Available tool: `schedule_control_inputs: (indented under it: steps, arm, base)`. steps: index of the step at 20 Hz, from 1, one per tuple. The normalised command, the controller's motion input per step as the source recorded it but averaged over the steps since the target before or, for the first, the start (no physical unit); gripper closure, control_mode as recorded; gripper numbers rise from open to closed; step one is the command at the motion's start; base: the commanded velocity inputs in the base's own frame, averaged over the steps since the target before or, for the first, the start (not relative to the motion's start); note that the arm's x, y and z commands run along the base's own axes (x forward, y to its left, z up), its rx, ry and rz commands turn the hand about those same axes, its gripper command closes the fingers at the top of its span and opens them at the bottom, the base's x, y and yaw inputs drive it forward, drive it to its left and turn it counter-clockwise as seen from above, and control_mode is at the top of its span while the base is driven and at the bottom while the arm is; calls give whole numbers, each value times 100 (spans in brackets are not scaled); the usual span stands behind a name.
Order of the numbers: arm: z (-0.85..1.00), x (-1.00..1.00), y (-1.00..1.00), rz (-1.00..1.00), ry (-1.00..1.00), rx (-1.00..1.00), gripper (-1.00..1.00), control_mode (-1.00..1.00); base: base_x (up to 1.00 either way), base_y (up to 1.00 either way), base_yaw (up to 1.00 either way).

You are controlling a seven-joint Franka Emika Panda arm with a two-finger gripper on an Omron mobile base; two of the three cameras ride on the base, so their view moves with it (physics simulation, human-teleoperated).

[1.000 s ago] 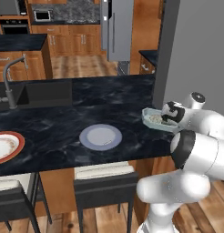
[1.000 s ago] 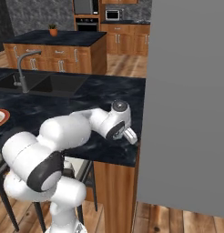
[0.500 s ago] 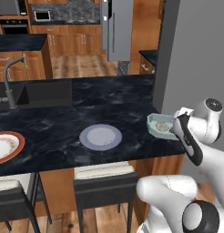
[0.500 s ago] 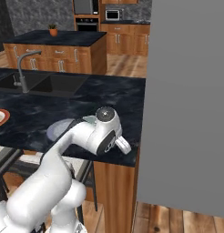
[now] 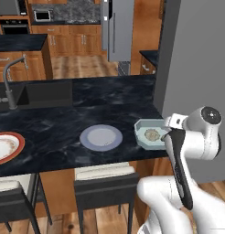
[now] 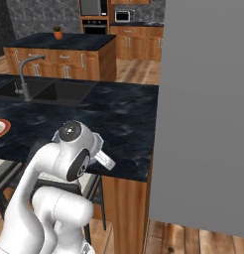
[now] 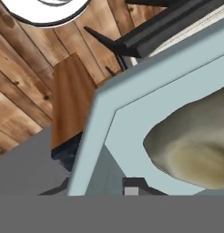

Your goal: Place two dumplings into each of the tupperware containers and then place the containers in the fridge.

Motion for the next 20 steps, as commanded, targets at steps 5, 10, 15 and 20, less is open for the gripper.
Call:
schedule_control_inputs:
  steps: [5,10,15,20]
  arm:
    - [12,0,70,19,-8,-3,100,-100]
    - [-3,-2,16,10,-7,0,100,-100]
    - [0,-4,0,2,-2,0,100,100]
    - [0,0,0,0,0,0,100,100]
  base:
    - [0,0,0]
    - [0,0,0]
    - [-58,4,8]
    - [-79,31,3]
